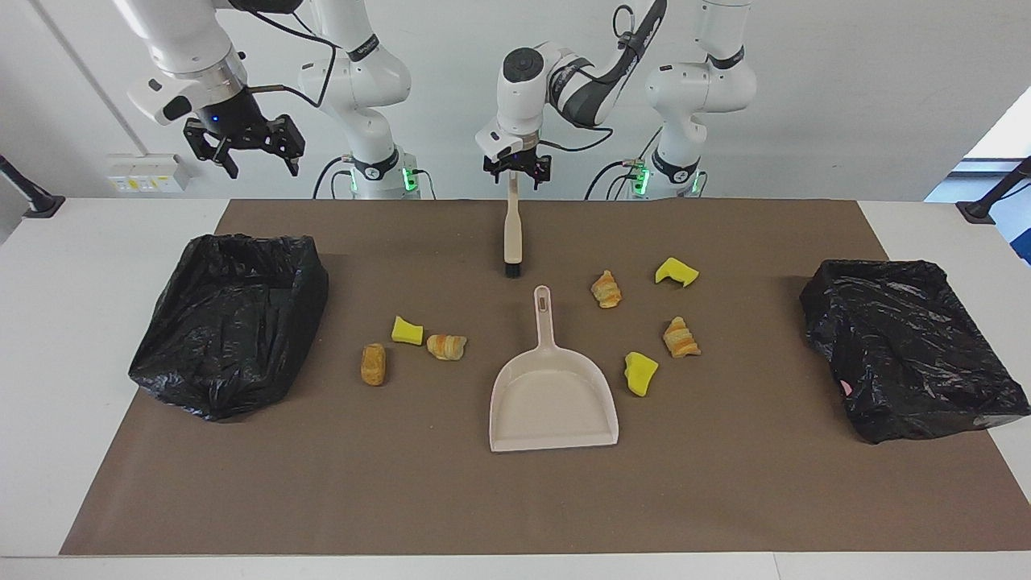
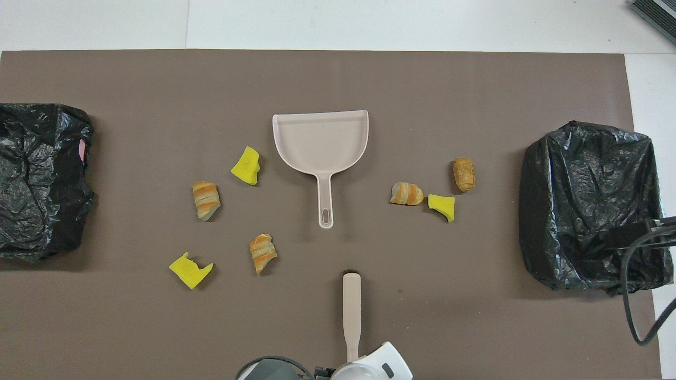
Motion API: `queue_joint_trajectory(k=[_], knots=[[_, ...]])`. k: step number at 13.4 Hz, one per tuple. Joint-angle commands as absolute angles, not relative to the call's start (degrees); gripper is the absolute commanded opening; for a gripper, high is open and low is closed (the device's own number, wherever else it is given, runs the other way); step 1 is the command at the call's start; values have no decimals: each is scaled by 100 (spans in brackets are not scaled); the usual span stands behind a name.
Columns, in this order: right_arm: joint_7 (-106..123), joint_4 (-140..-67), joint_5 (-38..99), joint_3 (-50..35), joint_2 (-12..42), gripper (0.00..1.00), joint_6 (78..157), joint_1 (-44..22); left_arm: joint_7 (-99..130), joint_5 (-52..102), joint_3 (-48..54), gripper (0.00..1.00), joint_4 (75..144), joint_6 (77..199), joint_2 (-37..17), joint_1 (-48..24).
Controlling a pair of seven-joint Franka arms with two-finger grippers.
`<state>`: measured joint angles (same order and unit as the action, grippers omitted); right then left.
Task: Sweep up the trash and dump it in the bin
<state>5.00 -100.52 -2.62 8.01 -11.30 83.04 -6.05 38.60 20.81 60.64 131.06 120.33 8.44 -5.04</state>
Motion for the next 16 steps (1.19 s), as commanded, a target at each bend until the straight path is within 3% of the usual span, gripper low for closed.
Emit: queue_joint_trajectory(k=[1,6,12,13,16], knots=[[422,-10204,-237,773,-1248,100,8280,-554,4096,2127,6249,83,13245,12252,896,-527],[378,-10591,-237,773,-1494,100,8314,-554,4149,2057,6258,72,13377,12410,826,-431],[369,-10591,-237,773,-1494,100,8323,-580,4228,1723,6258,70,13482,12586,668,-413],[360,-10591,-237,773,-1494,100,8323,-615,4228,1723,6258,66,13509,12586,659,-413],[369,-10582,-237,773,-1485,100,8341,-606,4219,1679,6258,41,13491,12586,589,-413]])
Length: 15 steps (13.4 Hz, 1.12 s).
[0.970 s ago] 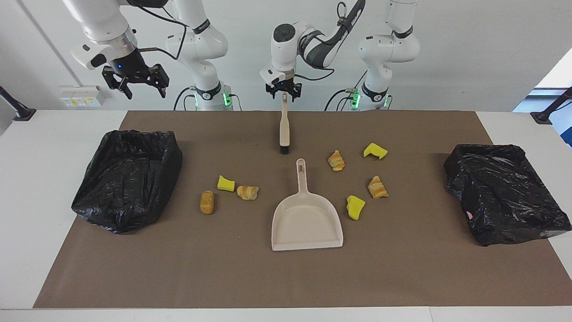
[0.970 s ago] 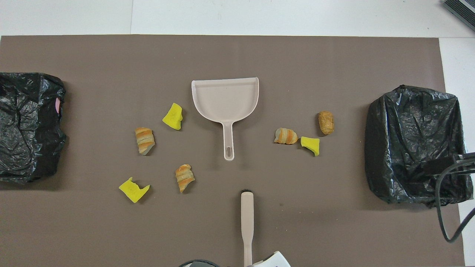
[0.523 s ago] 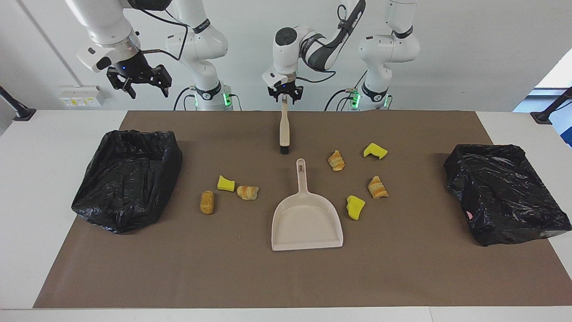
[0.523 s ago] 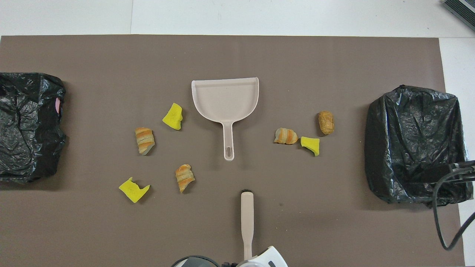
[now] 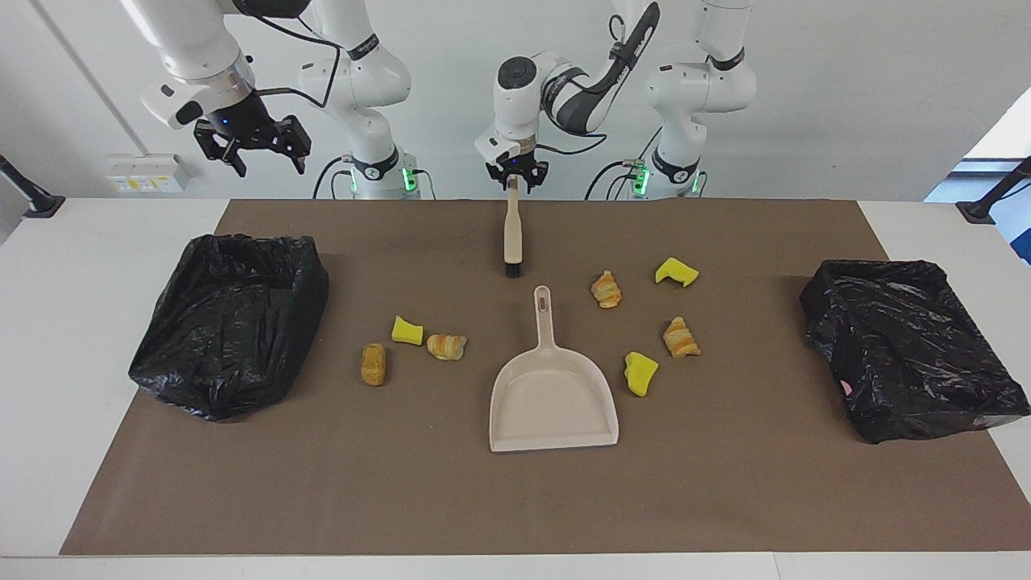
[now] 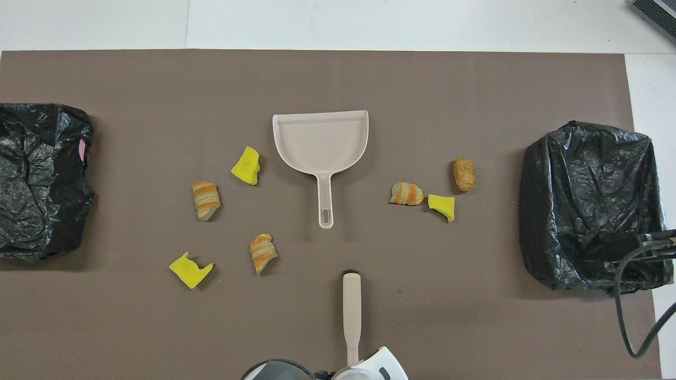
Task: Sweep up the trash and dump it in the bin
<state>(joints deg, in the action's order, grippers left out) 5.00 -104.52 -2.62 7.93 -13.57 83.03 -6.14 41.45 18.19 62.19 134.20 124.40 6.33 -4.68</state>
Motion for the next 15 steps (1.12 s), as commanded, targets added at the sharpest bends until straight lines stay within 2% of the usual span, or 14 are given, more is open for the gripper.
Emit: queue_joint_trajectory(k=[1,2,5,9,12,15], knots=[[387,-10591,-237,773,-1485,100,8341,-572,4210,1566,6258,28,13483,12577,537,-413],[395,-10573,-237,773,-1477,100,8350,-571,4210,1469,6249,18,13456,12551,458,-413],[395,-10521,-237,773,-1441,100,8402,-580,4140,1433,6214,2,13377,12228,518,-238],[378,-10503,-237,773,-1424,100,8446,-615,3176,1433,5601,0,13166,10990,842,-289],[369,-10451,-246,773,-1380,100,8446,-615,2789,1433,5161,0,13157,10022,1466,-387],[115,-9951,-237,703,-1056,100,8333,-633,2075,1433,4310,0,13148,9152,2195,-422]])
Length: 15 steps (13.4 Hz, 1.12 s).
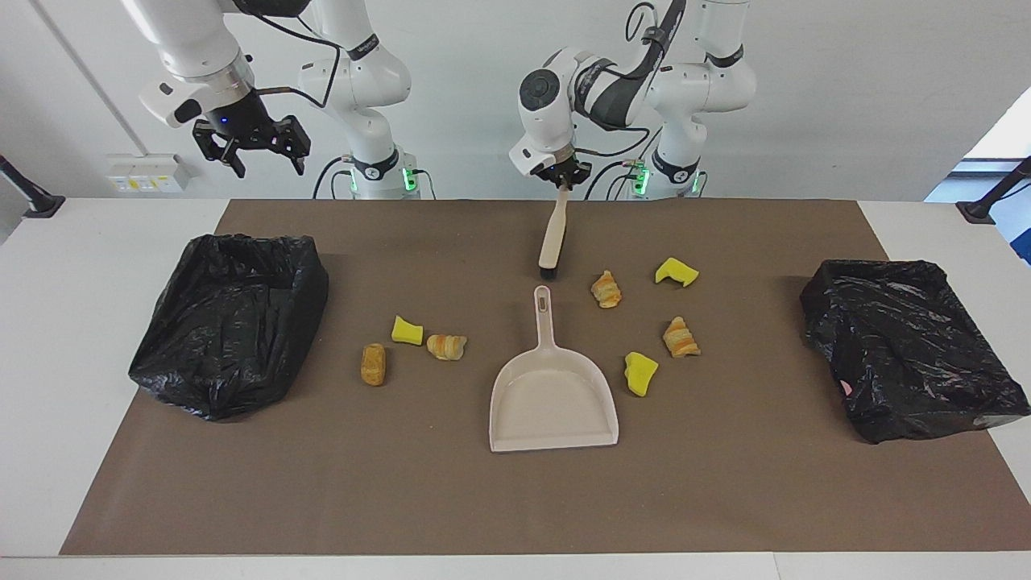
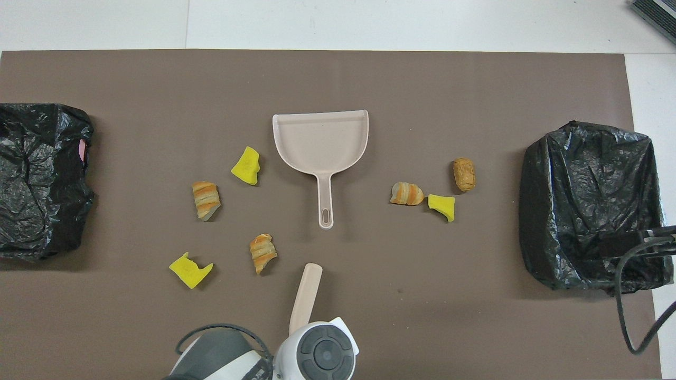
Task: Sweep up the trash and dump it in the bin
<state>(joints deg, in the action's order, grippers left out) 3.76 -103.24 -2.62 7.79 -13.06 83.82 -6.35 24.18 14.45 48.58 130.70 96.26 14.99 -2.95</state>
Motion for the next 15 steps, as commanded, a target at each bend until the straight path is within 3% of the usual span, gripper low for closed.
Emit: queue_joint_trajectory(k=[1,6,13,15], knots=[[114,-9758,-237,668,-924,100,8289,-633,2066,1433,3872,0,13140,8915,2328,-431],[-358,-8615,-106,379,-90,100,7998,-764,1934,757,2990,0,13175,9358,2225,-396],[-1238,-8342,264,106,430,100,8191,-1141,1960,193,1663,0,13307,9991,1943,-369],[-1624,-7887,272,105,911,100,8191,-1431,1925,185,1216,0,13307,10151,1811,-378]])
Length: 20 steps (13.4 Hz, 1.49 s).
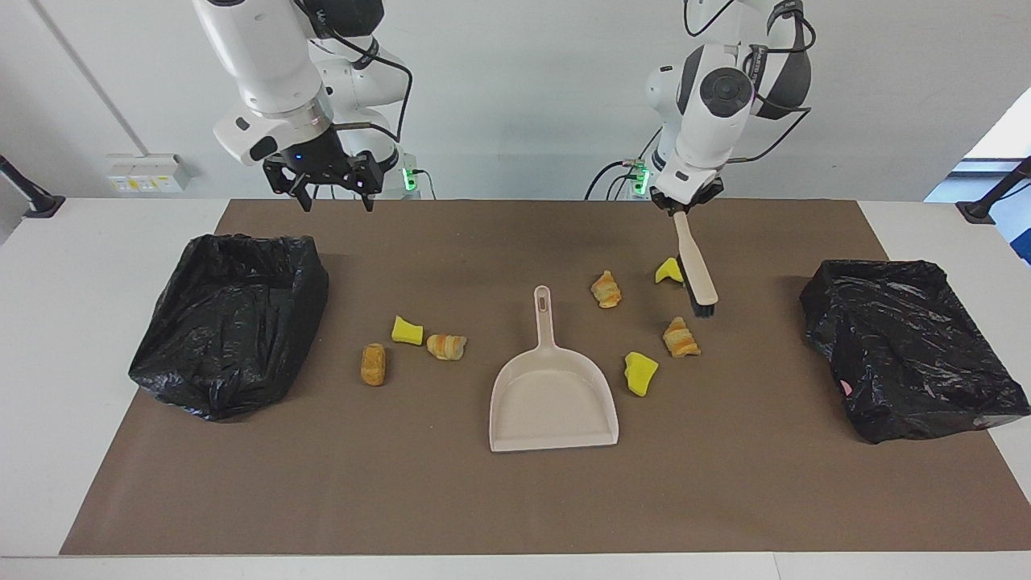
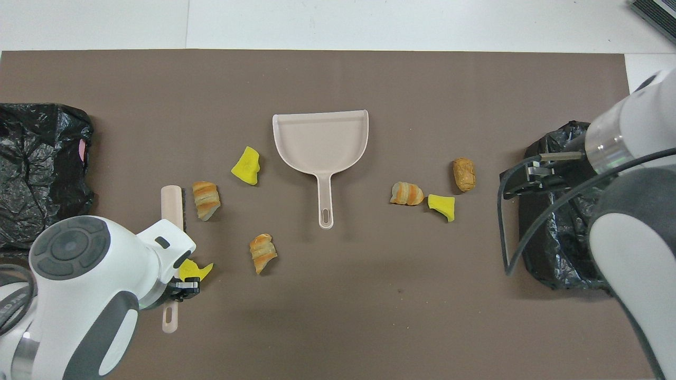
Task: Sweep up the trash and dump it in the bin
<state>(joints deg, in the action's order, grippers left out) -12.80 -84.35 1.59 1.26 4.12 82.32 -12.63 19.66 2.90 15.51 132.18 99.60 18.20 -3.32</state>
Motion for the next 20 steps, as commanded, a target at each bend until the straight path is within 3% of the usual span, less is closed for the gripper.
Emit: queue_joint_trajectory(k=[1,11,16,20], knots=[[-1843,-7605,316,97,1192,100,8200,-1563,1925,176,1091,0,13350,10090,1828,-361],[-3444,-7532,598,-62,2618,100,9886,-2812,3996,176,923,0,14685,10431,2189,-466],[-3841,-7750,501,-53,3138,100,10765,-3357,4325,386,949,0,14704,11003,1943,-554],[-3745,-8481,431,-61,3094,100,11381,-3463,4316,457,967,0,14223,11531,1135,-852]])
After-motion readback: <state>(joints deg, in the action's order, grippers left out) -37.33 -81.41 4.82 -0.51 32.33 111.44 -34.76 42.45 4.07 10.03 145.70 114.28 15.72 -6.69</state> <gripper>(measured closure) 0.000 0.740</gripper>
